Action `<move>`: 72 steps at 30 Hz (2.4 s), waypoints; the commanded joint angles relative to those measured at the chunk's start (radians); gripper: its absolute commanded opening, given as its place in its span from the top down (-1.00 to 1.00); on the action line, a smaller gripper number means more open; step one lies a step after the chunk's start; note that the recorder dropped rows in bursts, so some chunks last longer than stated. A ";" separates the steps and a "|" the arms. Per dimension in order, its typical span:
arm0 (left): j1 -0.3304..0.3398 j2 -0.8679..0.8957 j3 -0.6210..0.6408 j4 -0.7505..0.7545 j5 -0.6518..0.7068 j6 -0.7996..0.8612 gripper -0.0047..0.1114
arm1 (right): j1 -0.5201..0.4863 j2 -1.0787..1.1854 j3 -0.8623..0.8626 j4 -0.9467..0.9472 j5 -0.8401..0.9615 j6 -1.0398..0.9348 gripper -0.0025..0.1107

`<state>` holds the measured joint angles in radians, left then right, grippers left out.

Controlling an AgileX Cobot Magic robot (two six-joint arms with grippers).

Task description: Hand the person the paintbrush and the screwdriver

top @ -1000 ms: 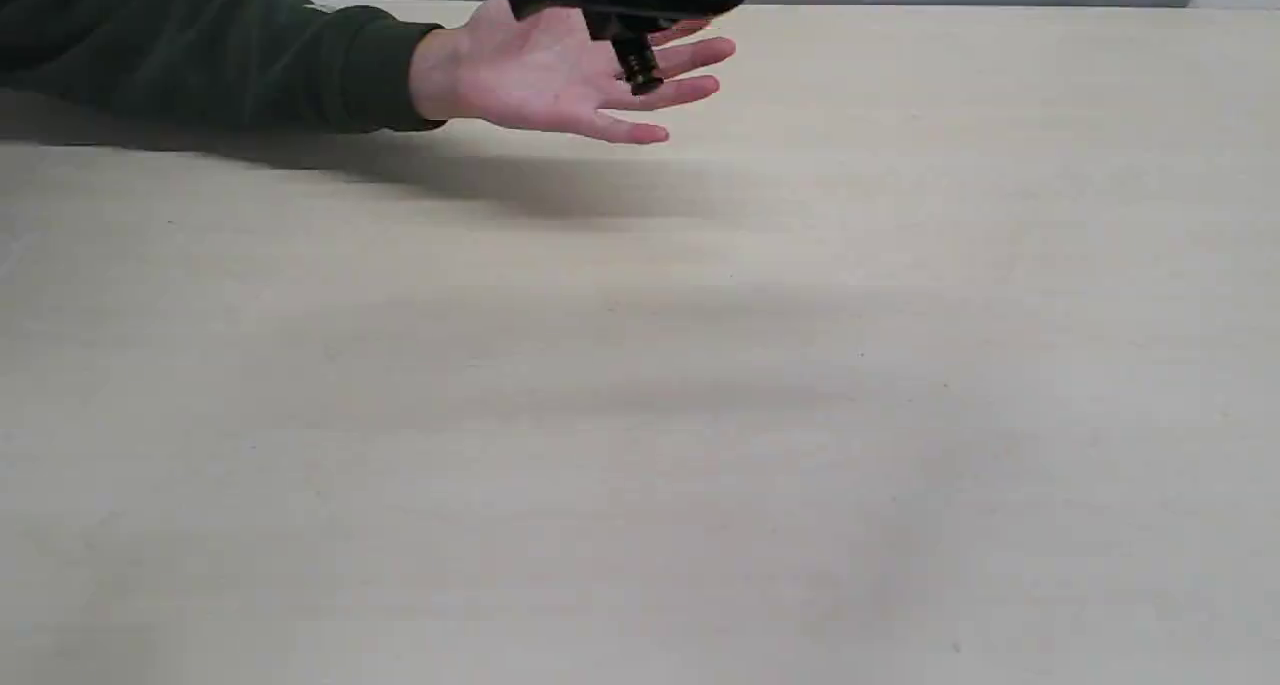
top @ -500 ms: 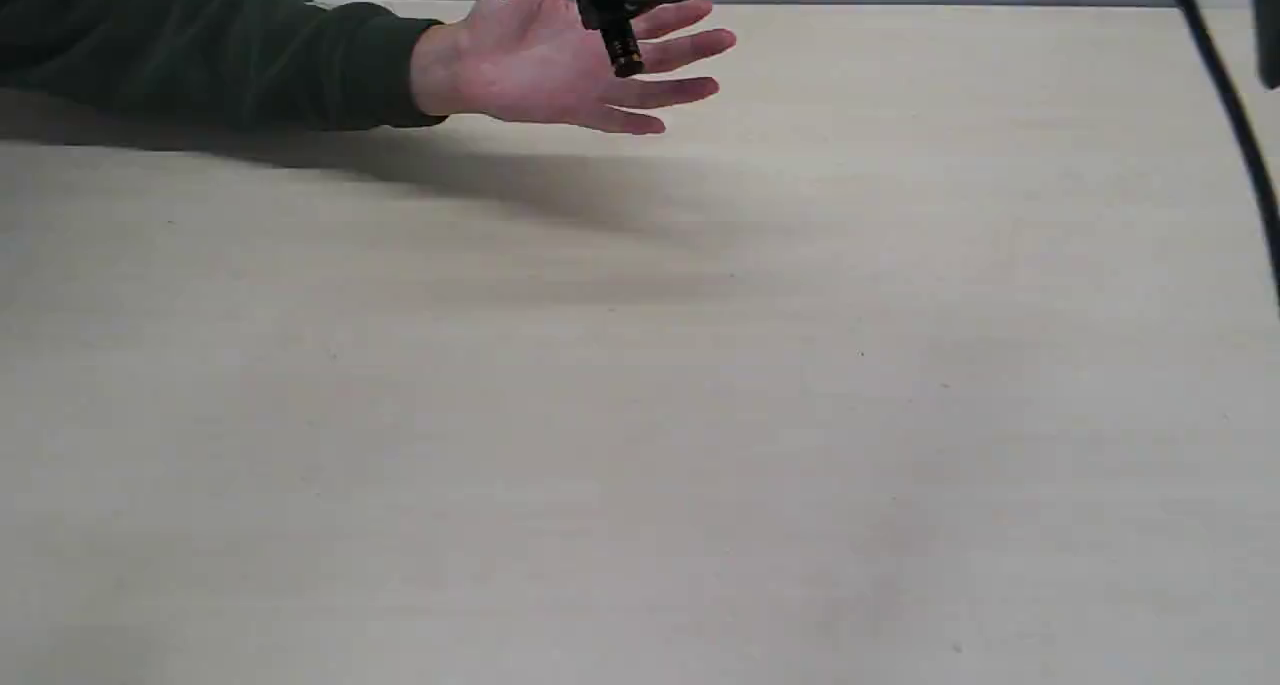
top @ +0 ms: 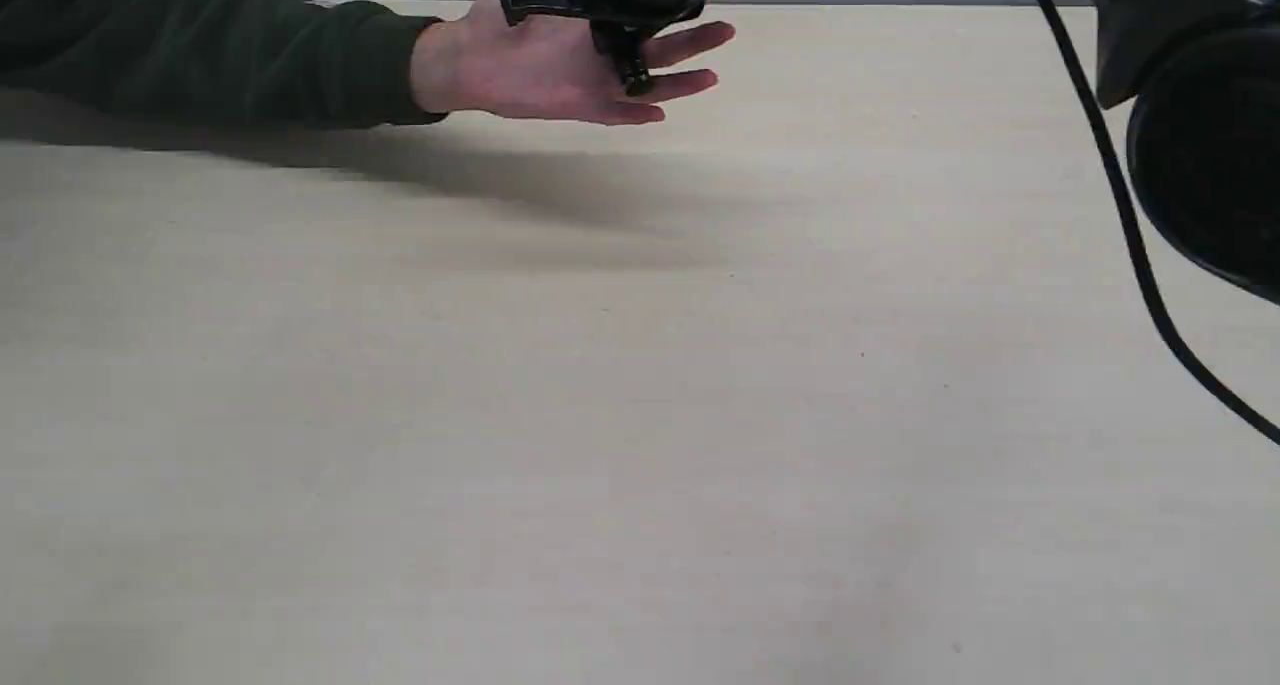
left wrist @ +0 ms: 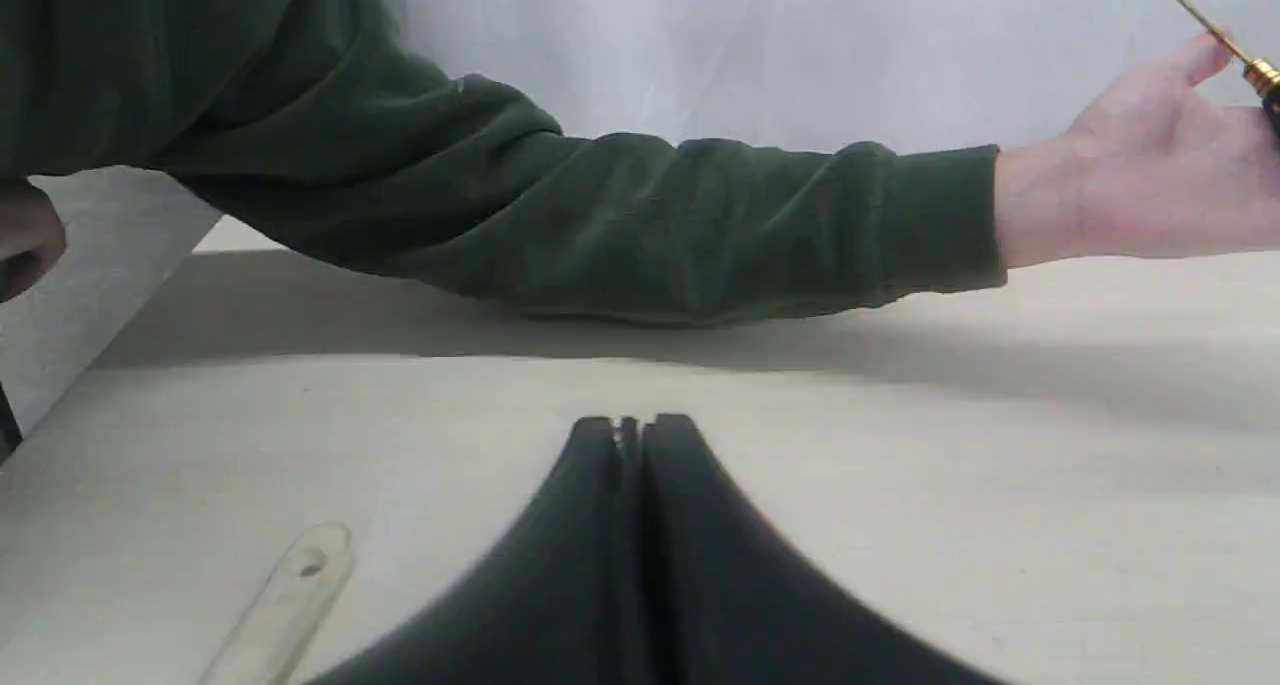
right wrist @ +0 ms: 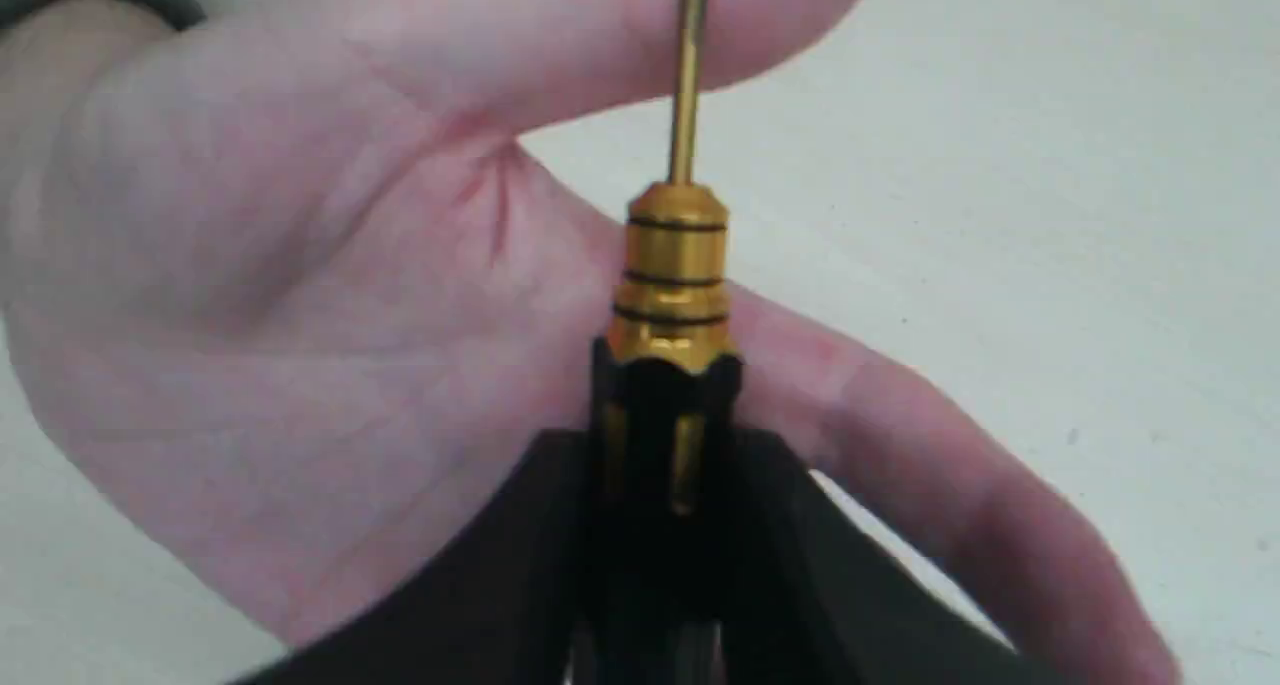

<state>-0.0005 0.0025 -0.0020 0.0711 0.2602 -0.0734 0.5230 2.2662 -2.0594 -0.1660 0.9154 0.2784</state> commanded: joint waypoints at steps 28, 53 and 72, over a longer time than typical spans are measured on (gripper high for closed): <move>-0.007 -0.002 0.002 0.000 -0.011 -0.002 0.92 | -0.025 -0.202 0.102 -0.007 0.039 -0.030 0.04; -0.007 -0.002 0.002 -0.004 -0.010 -0.002 0.92 | -0.020 -1.184 1.166 0.150 -0.386 0.052 0.86; -0.007 -0.002 0.002 -0.001 -0.011 -0.002 0.92 | -0.020 -1.922 1.575 0.262 -0.448 0.046 0.88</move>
<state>-0.0005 0.0025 -0.0020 0.0711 0.2602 -0.0734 0.5035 0.3726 -0.5037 0.0897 0.4808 0.3296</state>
